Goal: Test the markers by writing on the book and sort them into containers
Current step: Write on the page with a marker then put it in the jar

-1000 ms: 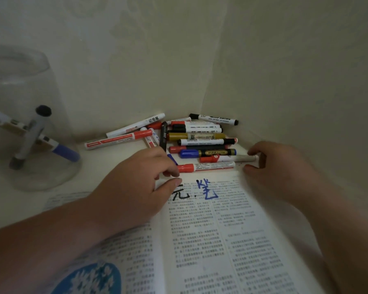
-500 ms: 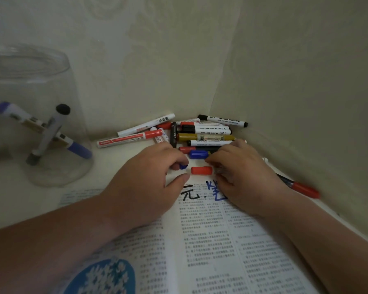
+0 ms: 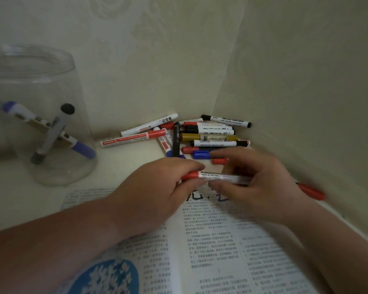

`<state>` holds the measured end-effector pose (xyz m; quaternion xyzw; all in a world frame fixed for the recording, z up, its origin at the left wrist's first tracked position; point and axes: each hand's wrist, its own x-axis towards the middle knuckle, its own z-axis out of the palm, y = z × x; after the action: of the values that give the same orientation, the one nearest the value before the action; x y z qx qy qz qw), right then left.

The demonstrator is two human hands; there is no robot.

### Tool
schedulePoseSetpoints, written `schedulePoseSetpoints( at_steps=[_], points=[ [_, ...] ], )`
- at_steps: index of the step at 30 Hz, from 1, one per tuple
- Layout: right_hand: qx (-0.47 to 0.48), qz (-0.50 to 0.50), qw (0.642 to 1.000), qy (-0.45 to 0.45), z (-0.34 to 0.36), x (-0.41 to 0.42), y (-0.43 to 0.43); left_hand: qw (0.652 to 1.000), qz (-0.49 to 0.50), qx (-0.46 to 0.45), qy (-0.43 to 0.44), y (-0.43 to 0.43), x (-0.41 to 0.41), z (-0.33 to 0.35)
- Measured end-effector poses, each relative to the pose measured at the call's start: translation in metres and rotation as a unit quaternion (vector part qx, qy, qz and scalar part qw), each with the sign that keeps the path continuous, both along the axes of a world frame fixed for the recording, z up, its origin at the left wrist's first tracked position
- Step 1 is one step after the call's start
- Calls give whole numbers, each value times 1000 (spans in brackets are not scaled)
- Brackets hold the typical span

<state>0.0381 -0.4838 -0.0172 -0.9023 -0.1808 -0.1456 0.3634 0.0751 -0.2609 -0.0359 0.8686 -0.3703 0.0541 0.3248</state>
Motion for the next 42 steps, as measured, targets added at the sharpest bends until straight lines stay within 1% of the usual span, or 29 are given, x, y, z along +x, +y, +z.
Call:
schedulePoseSetpoints(
  at_steps=[1, 2, 4, 5, 6, 7, 9, 12, 14, 19, 26, 28, 31, 33, 35, 37, 39, 42],
  points=[
    [83, -18, 994, 72, 0, 2, -4, 1000, 2, 7, 3, 0, 0, 0],
    [161, -25, 979, 121, -1, 4, -8, 1000, -1, 13, 3, 0, -1, 0],
    [289, 4, 942, 170, -4, 5, -11, 1000, -4, 16, 3, -1, -1, 0],
    [330, 31, 925, 183, -4, 3, -8, 1000, -4, 16, 11, -2, -2, -1],
    [349, 57, 916, 191, -4, 0, -4, 1000, -5, 14, 25, -2, -2, -1],
    [349, 78, 914, 189, -4, -3, 2, 999, -10, 13, 41, -2, -4, 0],
    [328, 91, 924, 175, -3, -8, 14, 998, -32, 7, 61, -2, -6, 2],
    [291, 96, 940, 148, -4, -10, 21, 996, -61, -19, 64, -1, -7, 3],
    [284, 92, 943, 144, -5, -11, 22, 995, -71, -31, 66, -1, -6, 2],
    [319, 98, 932, 142, -7, -11, 19, 994, -70, -52, 70, -2, -6, 4],
    [347, 111, 918, 155, -2, -13, 19, 988, -54, -102, 105, -1, -8, 8],
    [367, 84, 914, 152, 1, -11, 17, 984, -58, -115, 127, 0, -9, 6],
    [459, -13, 880, 118, 4, -1, 7, 983, -45, -125, 126, 3, -5, 1],
    [490, -63, 866, 75, 7, 6, -2, 982, -30, -142, 118, 4, -1, -3],
    [476, -87, 873, 63, 8, 12, -11, 984, -30, -147, 92, 4, 0, -7],
    [447, -111, 884, 79, 6, 15, -21, 987, -33, -140, 67, 2, 0, -10],
    [413, -120, 897, 105, 5, 15, -29, 988, -35, -137, 65, 1, 0, -9],
    [377, -95, 905, 174, 6, 12, -35, 989, -29, -132, 59, 0, 0, -4]
  ],
)
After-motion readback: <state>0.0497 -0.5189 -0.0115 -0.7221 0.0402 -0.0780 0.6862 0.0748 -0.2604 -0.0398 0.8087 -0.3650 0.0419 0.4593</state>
